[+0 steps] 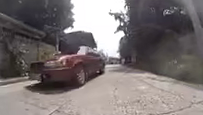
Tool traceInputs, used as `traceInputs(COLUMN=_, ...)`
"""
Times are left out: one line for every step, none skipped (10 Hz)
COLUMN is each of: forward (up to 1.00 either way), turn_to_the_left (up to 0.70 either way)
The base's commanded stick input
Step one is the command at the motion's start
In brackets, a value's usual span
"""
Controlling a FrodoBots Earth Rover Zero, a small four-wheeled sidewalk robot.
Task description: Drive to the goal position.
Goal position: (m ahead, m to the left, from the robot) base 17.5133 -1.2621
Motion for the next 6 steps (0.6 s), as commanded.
traceInputs(forward=0.7, turn_to_the_left=-0.35)
traceInputs(forward=0.7, turn_to_the_left=-0.35)
traceInputs(forward=0.7, turn_to_the_left=-0.35)
traceInputs(forward=0.7, turn_to_the_left=-0.31)
traceInputs(forward=0.7, turn_to_the_left=-0.09)
traceInputs(forward=0.7, turn_to_the_left=0.0)
